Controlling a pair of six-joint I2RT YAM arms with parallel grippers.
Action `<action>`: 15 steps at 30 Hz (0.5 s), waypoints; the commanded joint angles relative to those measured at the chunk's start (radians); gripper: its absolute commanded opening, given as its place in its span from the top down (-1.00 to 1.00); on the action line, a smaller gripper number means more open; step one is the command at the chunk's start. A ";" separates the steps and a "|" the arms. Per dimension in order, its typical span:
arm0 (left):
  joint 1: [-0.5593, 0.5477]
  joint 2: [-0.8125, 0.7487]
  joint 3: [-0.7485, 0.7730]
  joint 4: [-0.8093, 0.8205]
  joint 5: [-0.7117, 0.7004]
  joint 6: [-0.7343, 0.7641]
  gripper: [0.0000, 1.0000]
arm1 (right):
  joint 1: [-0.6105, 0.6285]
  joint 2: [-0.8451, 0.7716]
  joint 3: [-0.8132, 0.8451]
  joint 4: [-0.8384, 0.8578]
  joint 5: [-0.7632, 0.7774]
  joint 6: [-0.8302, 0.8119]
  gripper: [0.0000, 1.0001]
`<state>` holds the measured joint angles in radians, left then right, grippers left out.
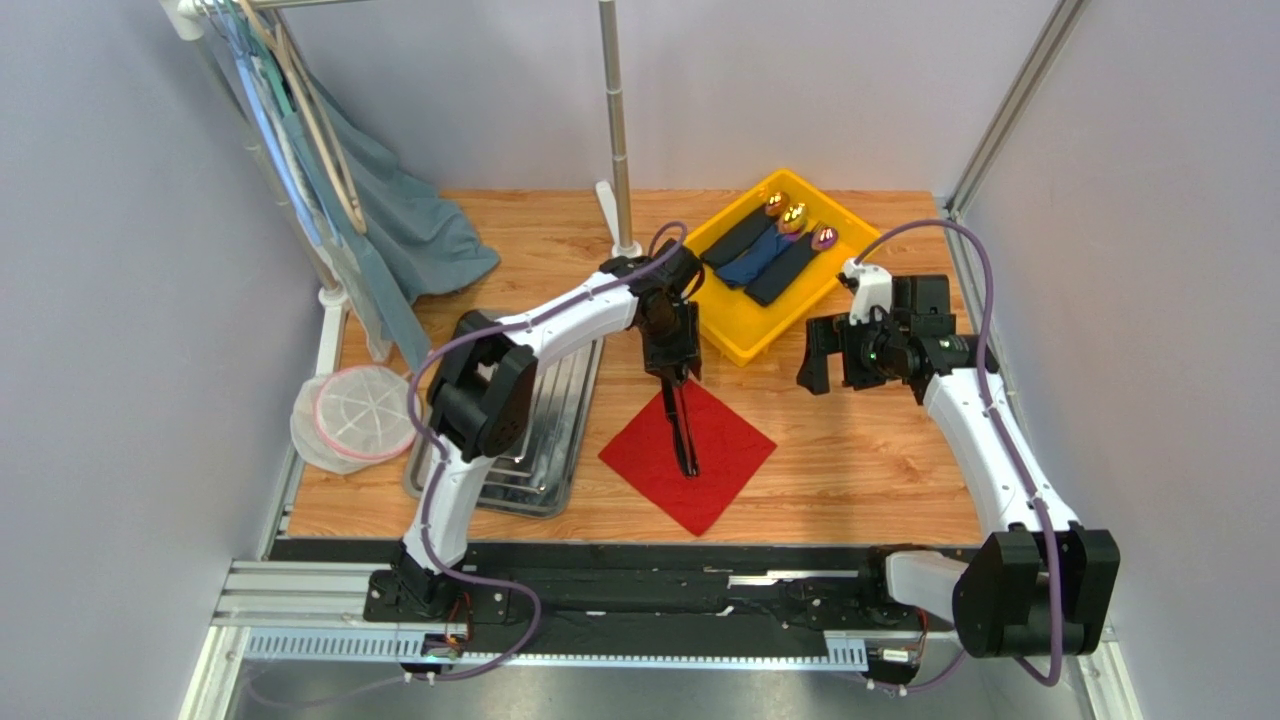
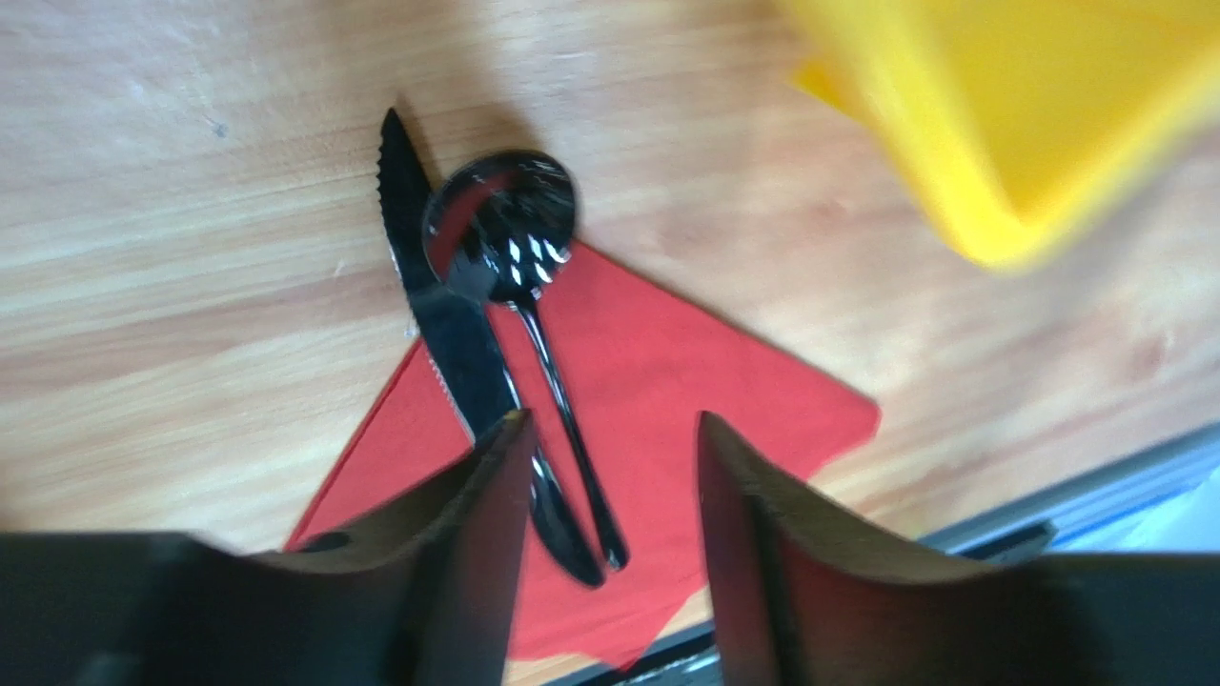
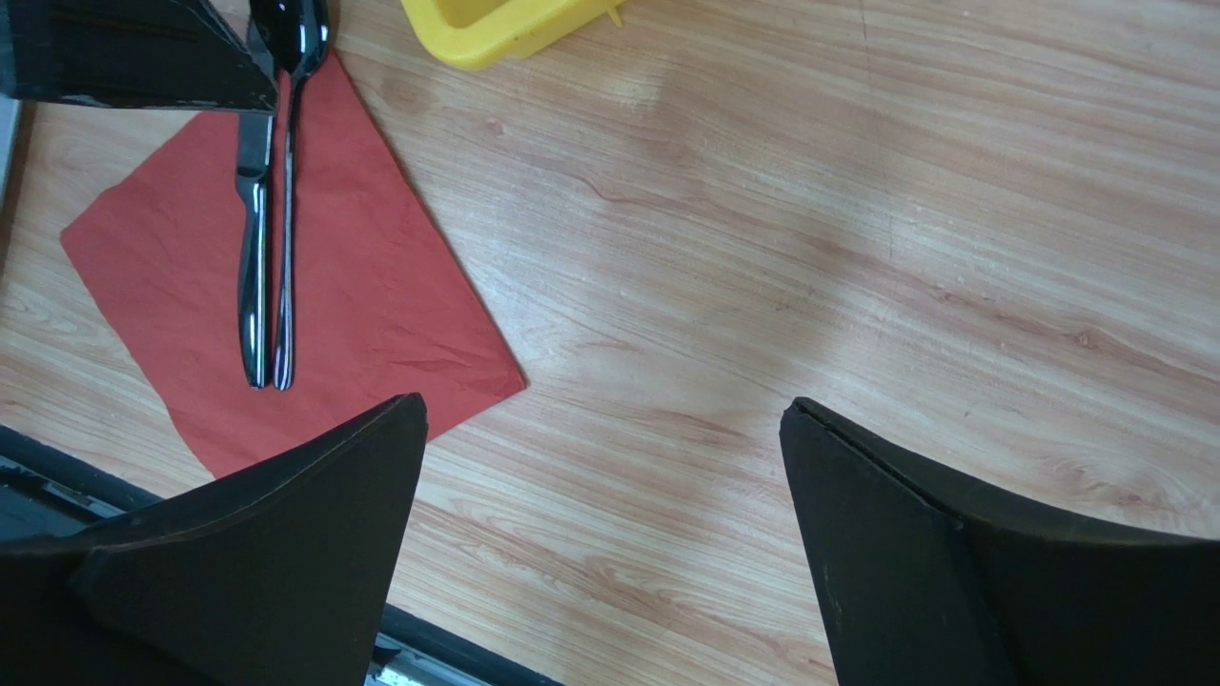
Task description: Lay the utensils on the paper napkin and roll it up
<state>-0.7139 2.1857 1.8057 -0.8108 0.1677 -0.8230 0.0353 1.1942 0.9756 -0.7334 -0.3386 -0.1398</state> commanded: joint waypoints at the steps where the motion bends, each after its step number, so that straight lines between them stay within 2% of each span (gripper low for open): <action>1: -0.002 -0.254 0.023 -0.001 -0.055 0.275 -0.43 | 0.000 -0.002 0.063 0.006 -0.057 0.005 -1.00; 3: -0.004 -0.384 -0.040 0.031 -0.094 0.433 -0.65 | 0.000 -0.004 0.064 0.006 -0.094 0.023 -1.00; 4: -0.002 -0.435 -0.130 0.056 -0.129 0.488 -0.87 | 0.000 -0.007 0.067 0.006 -0.109 0.028 -1.00; 5: -0.002 -0.492 -0.185 0.086 -0.148 0.587 -0.98 | 0.002 -0.007 0.067 0.006 -0.126 0.034 -1.00; 7: -0.002 -0.673 -0.364 0.212 -0.137 0.703 -0.98 | 0.000 -0.005 0.067 0.015 -0.187 0.057 -1.00; 9: -0.002 -0.845 -0.472 0.306 -0.074 0.875 -0.98 | 0.000 0.004 0.069 0.011 -0.276 0.066 -1.00; 11: -0.002 -0.940 -0.580 0.320 0.076 1.028 -0.98 | 0.003 0.014 0.055 0.012 -0.348 0.083 -1.00; 12: -0.002 -1.010 -0.607 0.305 0.219 1.074 -0.98 | 0.003 0.021 0.048 0.022 -0.422 0.097 -1.00; 13: -0.009 -1.039 -0.664 0.299 0.298 1.116 -0.98 | 0.008 0.028 0.040 0.028 -0.448 0.129 -1.00; 15: -0.051 -1.107 -0.767 0.309 0.355 1.229 -0.98 | 0.017 0.063 0.029 0.025 -0.480 0.167 -1.00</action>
<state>-0.7166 1.1534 1.2076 -0.5503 0.2562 0.0586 0.0380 1.2133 1.0050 -0.7368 -0.6426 -0.0647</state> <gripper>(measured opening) 0.990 0.999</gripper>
